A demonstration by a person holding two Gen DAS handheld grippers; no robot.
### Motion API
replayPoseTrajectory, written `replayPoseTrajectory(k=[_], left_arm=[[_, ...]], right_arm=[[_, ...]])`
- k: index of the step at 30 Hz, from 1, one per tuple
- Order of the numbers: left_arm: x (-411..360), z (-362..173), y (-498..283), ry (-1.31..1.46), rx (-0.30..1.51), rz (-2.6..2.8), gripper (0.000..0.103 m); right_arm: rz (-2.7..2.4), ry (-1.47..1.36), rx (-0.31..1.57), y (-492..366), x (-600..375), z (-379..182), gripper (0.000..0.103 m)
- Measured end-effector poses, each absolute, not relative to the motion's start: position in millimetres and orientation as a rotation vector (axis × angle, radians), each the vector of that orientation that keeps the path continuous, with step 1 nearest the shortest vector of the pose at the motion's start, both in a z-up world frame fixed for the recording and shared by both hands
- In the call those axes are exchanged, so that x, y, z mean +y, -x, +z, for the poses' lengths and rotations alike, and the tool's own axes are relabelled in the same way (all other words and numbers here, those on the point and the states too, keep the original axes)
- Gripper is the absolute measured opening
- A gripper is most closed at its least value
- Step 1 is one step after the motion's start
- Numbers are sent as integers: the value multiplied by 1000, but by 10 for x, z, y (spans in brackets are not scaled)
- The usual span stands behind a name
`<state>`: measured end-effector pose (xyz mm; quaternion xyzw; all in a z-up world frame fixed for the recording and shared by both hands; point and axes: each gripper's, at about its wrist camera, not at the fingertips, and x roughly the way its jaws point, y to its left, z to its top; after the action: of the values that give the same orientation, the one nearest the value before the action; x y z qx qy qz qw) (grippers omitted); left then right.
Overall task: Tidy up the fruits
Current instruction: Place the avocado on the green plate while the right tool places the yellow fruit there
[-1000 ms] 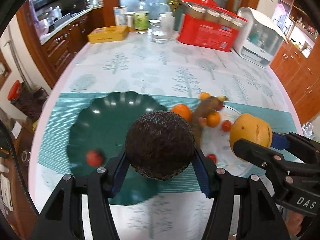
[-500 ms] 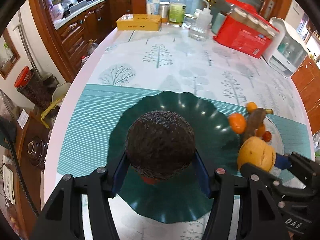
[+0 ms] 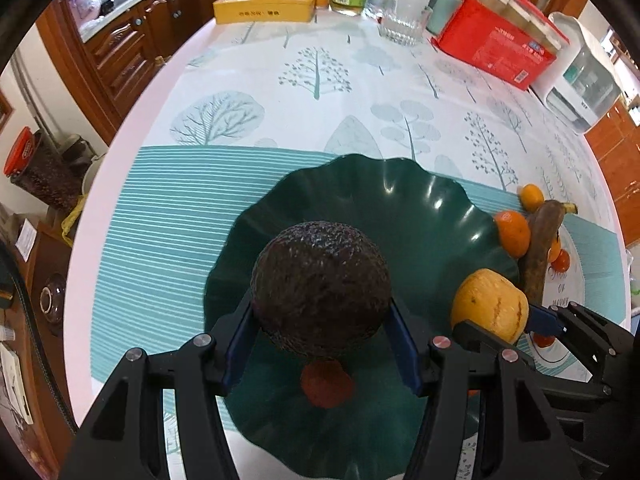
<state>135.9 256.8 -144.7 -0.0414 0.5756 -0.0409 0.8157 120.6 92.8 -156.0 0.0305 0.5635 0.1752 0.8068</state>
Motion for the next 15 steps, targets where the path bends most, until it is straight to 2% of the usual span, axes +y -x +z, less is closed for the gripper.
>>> replayPoseTrajectory(k=[8, 10, 11, 12, 15], left_arm=[[2582, -1536, -1415, 102, 1252, -85, 61], [2570, -1475, -1408, 92, 1226, -87, 74], [2566, -1423, -1403, 95, 1211, -90, 86], [2566, -1382, -1401, 101, 1200, -93, 93], [2552, -1246, -1380, 105, 1165, -98, 93]], right_arm=[[383, -31, 1192, -1218, 954, -1566, 54], [387, -20, 1190, -1212, 953, -1553, 56], [387, -19, 1191, -1209, 949, -1547, 57], [386, -22, 1192, -1204, 939, -1543, 57], [391, -34, 1188, -1171, 913, -1503, 57]])
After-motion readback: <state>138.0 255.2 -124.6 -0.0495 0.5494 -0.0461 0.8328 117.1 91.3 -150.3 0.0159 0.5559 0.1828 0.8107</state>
